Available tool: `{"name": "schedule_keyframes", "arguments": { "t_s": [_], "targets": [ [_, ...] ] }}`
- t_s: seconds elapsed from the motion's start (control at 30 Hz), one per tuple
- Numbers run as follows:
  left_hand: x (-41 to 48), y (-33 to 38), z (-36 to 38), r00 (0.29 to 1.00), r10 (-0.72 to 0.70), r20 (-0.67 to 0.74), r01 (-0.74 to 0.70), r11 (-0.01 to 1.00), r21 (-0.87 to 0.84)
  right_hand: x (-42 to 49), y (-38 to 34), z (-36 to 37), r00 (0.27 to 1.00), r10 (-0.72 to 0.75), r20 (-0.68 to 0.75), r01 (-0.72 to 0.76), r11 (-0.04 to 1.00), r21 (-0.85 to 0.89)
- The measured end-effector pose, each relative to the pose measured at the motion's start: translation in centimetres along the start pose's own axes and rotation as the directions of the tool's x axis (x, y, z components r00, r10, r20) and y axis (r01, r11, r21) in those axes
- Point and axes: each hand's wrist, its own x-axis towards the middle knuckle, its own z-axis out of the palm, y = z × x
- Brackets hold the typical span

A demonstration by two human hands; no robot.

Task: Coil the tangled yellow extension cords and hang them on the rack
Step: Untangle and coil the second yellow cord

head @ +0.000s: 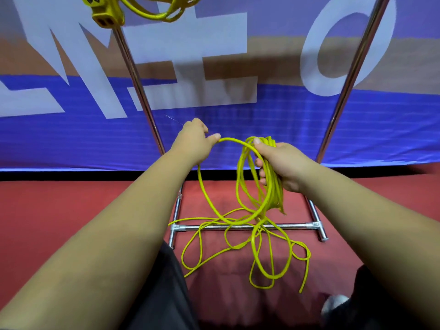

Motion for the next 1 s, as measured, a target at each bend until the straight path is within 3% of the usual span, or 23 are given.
{"name": "schedule_keyframes", "arguments": {
  "t_s": [0.07,0.17,0.2,0.27,0.33,0.43,0.6,0.7,0.77,0.87,1.0],
  "targets": [
    [-0.6,1.0,0.1,0.996,-0.04,0.08,0.035,0.997,0.064,0.6,0.2,-0.4,0.999,0.006,-0.053,-0.004,1.0,0.029],
    [-2.6,2.9,0.4,0.915,-0.02,0.404,0.027,1.0,-0.012,1.4,0.1,-0.7,0.994,0.013,-0.105,0.003,0.989,0.151],
    [-3.3,3.3,0.9,0.841,-0.037,0.541,0.065,0.997,-0.034,1.5,-0.1,-0.8,0.993,0.008,-0.115,0.014,0.982,0.189],
    [-4.1,3.2,1.9,0.645,-0.132,0.753,0.112,0.991,0.078,1.7,-0.4,-0.8,0.991,-0.021,-0.129,0.054,0.965,0.256],
    [-4.7,2.6,2.9,0.475,-0.257,0.841,0.049,0.963,0.267,1.8,-0.8,-0.8,0.987,-0.048,-0.154,0.092,0.951,0.295],
    [-4.8,1.1,5.2,0.364,-0.241,0.9,-0.069,0.956,0.284,1.8,-1.5,-0.8,0.982,-0.057,-0.182,0.121,0.924,0.363],
    [-5.5,0.4,8.8,0.388,0.082,0.918,-0.127,0.991,-0.035,1.9,-2.1,-1.7,0.984,-0.039,-0.174,0.126,0.843,0.523],
    [-6.1,-0.1,11.2,0.534,0.233,0.813,-0.18,0.97,-0.16,1.8,-2.2,-2.3,0.981,-0.026,-0.191,0.135,0.8,0.584],
    [-6.0,-0.3,11.6,0.574,0.272,0.772,-0.261,0.955,-0.142,1.7,-2.4,-2.8,0.979,0.007,-0.204,0.129,0.752,0.647],
    [-5.7,-0.3,10.9,0.548,0.297,0.782,-0.258,0.949,-0.179,1.7,-2.7,-3.5,0.974,0.051,-0.219,0.119,0.709,0.695],
    [-5.3,-0.6,10.4,0.461,0.278,0.843,-0.035,0.955,-0.295,1.8,-3.1,-4.3,0.961,0.057,-0.269,0.152,0.706,0.691]
  ]
}}
